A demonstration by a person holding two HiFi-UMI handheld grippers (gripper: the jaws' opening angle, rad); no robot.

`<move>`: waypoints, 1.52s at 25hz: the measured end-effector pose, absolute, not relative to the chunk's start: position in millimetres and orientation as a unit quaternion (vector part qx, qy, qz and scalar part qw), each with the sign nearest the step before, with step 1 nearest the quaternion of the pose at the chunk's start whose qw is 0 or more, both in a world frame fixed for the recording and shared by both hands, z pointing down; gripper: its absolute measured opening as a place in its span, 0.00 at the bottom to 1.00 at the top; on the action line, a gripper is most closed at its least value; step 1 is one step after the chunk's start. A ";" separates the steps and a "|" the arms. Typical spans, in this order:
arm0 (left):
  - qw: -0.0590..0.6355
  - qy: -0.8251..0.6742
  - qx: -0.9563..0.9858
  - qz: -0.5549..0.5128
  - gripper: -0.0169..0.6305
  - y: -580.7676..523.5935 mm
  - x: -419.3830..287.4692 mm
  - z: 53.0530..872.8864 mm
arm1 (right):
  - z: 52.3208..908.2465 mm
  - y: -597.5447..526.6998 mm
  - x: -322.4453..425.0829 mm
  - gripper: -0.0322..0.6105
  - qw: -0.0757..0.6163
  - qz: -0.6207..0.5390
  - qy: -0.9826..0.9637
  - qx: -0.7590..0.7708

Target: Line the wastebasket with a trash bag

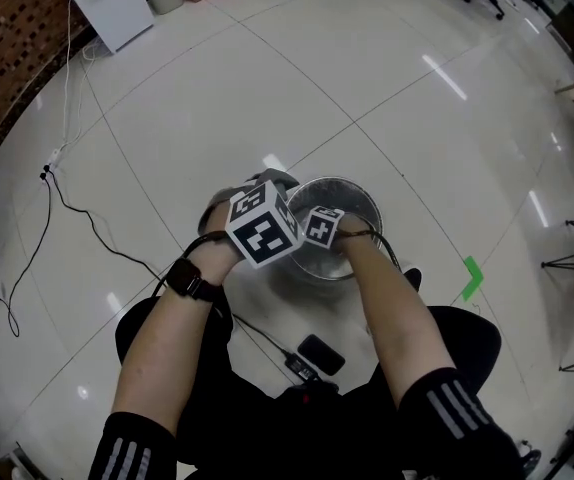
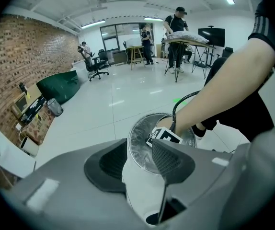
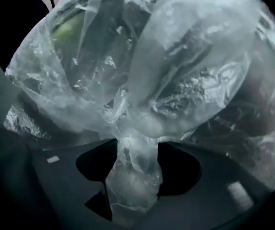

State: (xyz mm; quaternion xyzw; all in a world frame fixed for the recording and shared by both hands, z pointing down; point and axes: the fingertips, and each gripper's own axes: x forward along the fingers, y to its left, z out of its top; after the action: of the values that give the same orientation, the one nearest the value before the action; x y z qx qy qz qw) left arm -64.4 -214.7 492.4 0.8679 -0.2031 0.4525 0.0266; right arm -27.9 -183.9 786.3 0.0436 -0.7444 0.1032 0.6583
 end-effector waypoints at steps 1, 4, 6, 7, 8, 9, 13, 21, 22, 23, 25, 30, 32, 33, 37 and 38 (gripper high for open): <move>0.028 -0.204 0.868 0.452 0.27 -215.3 -64.9 492.8 | 790.2 -184.3 -28.1 0.47 0.657 0.107 -0.745 0.044; 0.036 -0.208 0.866 0.453 0.27 -217.8 -66.7 494.2 | 801.0 -184.6 -27.5 0.47 0.657 0.111 -0.744 0.039; 0.039 -0.209 0.866 0.453 0.27 -218.8 -67.7 494.6 | 807.9 -185.0 -27.8 0.47 0.657 0.115 -0.744 0.038; 0.039 -0.208 0.866 0.454 0.27 -219.1 -68.1 494.9 | 810.6 -185.6 -28.5 0.47 0.656 0.118 -0.745 0.038; 0.038 -0.207 0.865 0.455 0.27 -219.0 -68.2 495.6 | 812.4 -186.2 -29.0 0.47 0.655 0.120 -0.745 0.039; 0.038 -0.206 0.865 0.456 0.27 -218.5 -68.2 496.8 | 813.8 -186.4 -29.0 0.47 0.656 0.122 -0.744 0.040; 0.041 -0.204 0.864 0.459 0.27 -217.9 -68.3 499.2 | 825.2 -187.3 -31.2 0.47 0.653 0.122 -0.747 0.033; 0.036 -0.206 0.864 0.459 0.27 -219.3 -71.9 496.7 | 804.8 -177.6 -36.8 0.47 0.641 0.112 -0.759 0.016; 0.036 -0.207 0.864 0.457 0.27 -219.7 -71.8 495.5 | 796.3 -177.8 -39.3 0.47 0.636 0.107 -0.764 0.017; 0.035 -0.207 0.865 0.456 0.27 -220.1 -71.6 494.3 | 786.8 -178.5 -41.5 0.47 0.631 0.101 -0.768 0.020; 0.033 -0.208 0.866 0.454 0.27 -220.2 -69.8 492.5 | 766.6 -179.4 -43.9 0.47 0.622 0.094 -0.777 0.026; 0.024 -0.207 0.869 0.450 0.27 -219.4 -65.4 487.2 | 713.4 -178.0 -37.6 0.47 0.615 0.077 -0.784 0.032; 0.021 -0.209 0.869 0.448 0.27 -220.4 -67.2 484.8 | 691.8 -178.9 -33.9 0.47 0.610 0.073 -0.788 0.042; 0.020 -0.211 0.869 0.447 0.27 -220.3 -67.9 483.9 | 680.4 -178.6 -36.3 0.47 0.597 0.068 -0.798 0.042; 0.004 -0.219 0.871 0.440 0.26 -219.0 -66.0 477.7 | 622.4 -184.9 -28.0 0.41 0.554 0.047 -0.827 0.082; -0.004 -0.221 0.872 0.438 0.26 -218.8 -65.6 475.3 | 605.9 -188.2 -24.9 0.38 0.542 0.042 -0.833 0.098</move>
State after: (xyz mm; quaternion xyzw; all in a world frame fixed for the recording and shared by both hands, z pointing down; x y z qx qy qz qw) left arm -65.6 -218.8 475.3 0.8717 -0.2207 0.4376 -0.0037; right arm -24.9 -188.2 605.9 0.0984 -0.8334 0.0418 0.5422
